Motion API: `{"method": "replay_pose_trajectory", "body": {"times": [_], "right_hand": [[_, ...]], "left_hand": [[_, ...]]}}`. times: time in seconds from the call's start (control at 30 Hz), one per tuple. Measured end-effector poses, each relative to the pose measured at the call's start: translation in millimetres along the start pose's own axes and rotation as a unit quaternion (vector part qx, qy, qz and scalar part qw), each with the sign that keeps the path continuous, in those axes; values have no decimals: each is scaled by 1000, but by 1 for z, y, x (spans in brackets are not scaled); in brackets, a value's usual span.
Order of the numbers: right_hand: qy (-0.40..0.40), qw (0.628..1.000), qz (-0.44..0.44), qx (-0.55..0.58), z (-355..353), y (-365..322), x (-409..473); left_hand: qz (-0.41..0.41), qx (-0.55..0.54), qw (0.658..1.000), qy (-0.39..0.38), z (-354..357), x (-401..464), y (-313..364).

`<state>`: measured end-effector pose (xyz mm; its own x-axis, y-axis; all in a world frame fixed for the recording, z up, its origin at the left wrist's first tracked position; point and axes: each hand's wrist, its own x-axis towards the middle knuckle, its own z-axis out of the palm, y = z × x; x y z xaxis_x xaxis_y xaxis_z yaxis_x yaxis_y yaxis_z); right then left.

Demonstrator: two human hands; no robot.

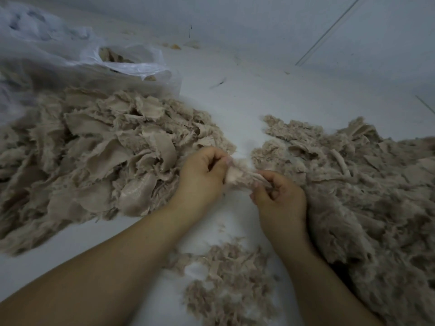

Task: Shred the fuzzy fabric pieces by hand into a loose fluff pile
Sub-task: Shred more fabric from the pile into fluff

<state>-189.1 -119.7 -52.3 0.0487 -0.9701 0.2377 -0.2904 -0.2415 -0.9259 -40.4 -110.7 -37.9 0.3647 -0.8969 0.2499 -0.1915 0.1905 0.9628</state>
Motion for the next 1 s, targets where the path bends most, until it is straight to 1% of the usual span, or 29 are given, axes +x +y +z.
{"method": "replay_pose_trajectory", "body": {"times": [0.07, 0.13, 0.2, 0.27, 0.37, 0.43, 0.53, 0.67, 0.77, 0.83, 0.87, 0.93, 1.0], "right_hand": [[24, 1000, 14, 2, -1, 2, 1], [41, 998, 38, 6, 0, 2, 1], [27, 999, 37, -9, 1, 0, 0], [1, 999, 21, -32, 2, -3, -2], [-38, 998, 13, 53, 3, -7, -4], [-44, 995, 13, 85, 3, -8, -5], [-33, 992, 29, 116, 3, -8, -2], [-27, 992, 26, 121, 3, -10, -3], [-26, 993, 22, 111, 4, -9, -3], [-20, 993, 25, 117, 4, -9, -3], [-18, 992, 27, 121, 4, -10, -3], [-19, 991, 29, 127, 4, -11, -4], [-19, 991, 28, 128, 4, -10, -4]], "left_hand": [[-38, -39, 998, 24, -2, 5, -2], [-69, -76, 994, 23, -3, 8, -3], [-75, -89, 993, -12, -2, 5, -2], [-81, -102, 990, -63, 2, 0, 0], [-95, -140, 978, -124, 5, -5, 2], [-99, -138, 974, -148, 5, -6, 1], [-93, -141, 974, -148, 6, -6, 0], [-89, -121, 978, -147, 5, -2, -7], [-118, -170, 970, -128, 3, 1, -10], [-154, -222, 957, -101, 0, 5, -10], [-162, -242, 951, -104, -1, 6, -11], [-151, -246, 946, -149, -3, 7, -10], [-131, -209, 949, -197, -3, 5, -9]]}}
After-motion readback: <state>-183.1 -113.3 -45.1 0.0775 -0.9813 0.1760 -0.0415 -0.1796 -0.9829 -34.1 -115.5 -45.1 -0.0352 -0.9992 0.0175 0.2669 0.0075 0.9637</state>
